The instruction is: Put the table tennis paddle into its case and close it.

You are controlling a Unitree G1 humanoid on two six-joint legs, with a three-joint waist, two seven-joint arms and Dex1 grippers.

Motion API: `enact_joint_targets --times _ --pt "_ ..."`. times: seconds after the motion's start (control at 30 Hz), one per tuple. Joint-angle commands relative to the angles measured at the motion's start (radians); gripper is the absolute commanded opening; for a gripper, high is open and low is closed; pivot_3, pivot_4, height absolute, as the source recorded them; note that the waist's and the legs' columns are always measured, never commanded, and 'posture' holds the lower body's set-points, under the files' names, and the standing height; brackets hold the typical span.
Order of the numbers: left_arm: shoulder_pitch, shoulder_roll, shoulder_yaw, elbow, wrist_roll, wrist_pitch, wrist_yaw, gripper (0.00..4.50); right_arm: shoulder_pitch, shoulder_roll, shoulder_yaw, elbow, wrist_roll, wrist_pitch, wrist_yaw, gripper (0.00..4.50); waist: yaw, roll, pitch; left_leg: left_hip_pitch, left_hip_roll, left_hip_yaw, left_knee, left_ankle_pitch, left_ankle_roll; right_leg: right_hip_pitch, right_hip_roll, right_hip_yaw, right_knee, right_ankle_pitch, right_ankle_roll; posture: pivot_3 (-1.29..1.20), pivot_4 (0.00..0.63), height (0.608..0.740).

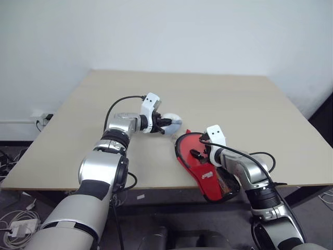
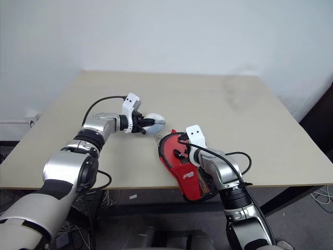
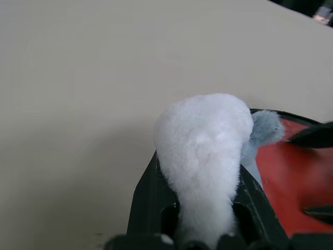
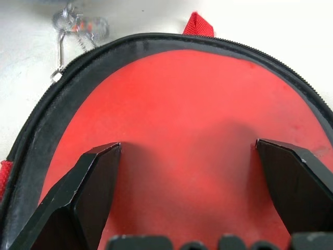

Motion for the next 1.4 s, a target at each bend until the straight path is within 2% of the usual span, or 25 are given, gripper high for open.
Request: enact_joint_targets --times 0.03,0.57,0.73,0.93,1.27,1.4 --pt "-0.078 -0.021 0.022 -0.012 0.015 -0.053 0.063 0.30 0.068 0.000 0.050 0.070 -0.007 0.095 0.011 4.50 0.000 -0.001 0.000 0.000 0.000 0.000 0.000 0.000 0.000 0.000 0.000 0.000 0.000 0.000 0.000 0.00 0.000 0.701" --pt "-0.119 -0.242 0.065 0.028 0.079 -0.169 0.460 0.30 0.083 -0.015 0.085 0.033 -0.043 0.079 0.015 4.50 0.001 0.000 -0.001 0.000 -0.001 0.000 0.000 0.000 0.000 0.000 -0.002 0.001 0.000 0.000 0.000 0.00 0.000 0.701" --pt "-0.109 -0.287 0.053 0.024 0.091 -0.183 0.372 0.30 0.090 -0.009 0.078 0.032 -0.052 0.071 0.009 4.50 0.002 0.000 -0.002 0.000 0.000 0.000 0.001 0.000 0.000 0.000 -0.002 0.000 0.000 0.000 0.000 0.00 0.000 0.701" --pt "-0.074 -0.291 0.032 0.019 0.117 -0.177 0.270 0.29 0.090 -0.011 0.066 0.032 -0.060 0.060 0.009 4.50 0.002 0.002 -0.003 0.000 -0.001 0.000 0.001 -0.001 0.001 0.001 -0.002 0.000 0.000 0.000 0.000 0.00 0.000 0.701" --pt "-0.054 -0.238 0.049 0.002 0.091 -0.158 0.112 3.78 0.064 -0.020 0.068 0.049 -0.066 0.047 0.020 4.50 0.000 0.003 -0.003 0.000 0.000 -0.001 0.002 -0.001 0.001 0.001 -0.002 0.000 0.000 0.000 0.000 0.00 0.000 0.701" --pt "-0.061 -0.197 0.097 -0.012 0.030 -0.101 -0.046 3.78 0.057 -0.031 0.070 0.049 -0.072 0.044 0.027 4.50 0.000 0.003 -0.003 0.000 0.000 -0.001 0.002 -0.001 0.002 0.001 -0.002 0.000 0.000 0.000 0.000 0.00 0.000 0.701"
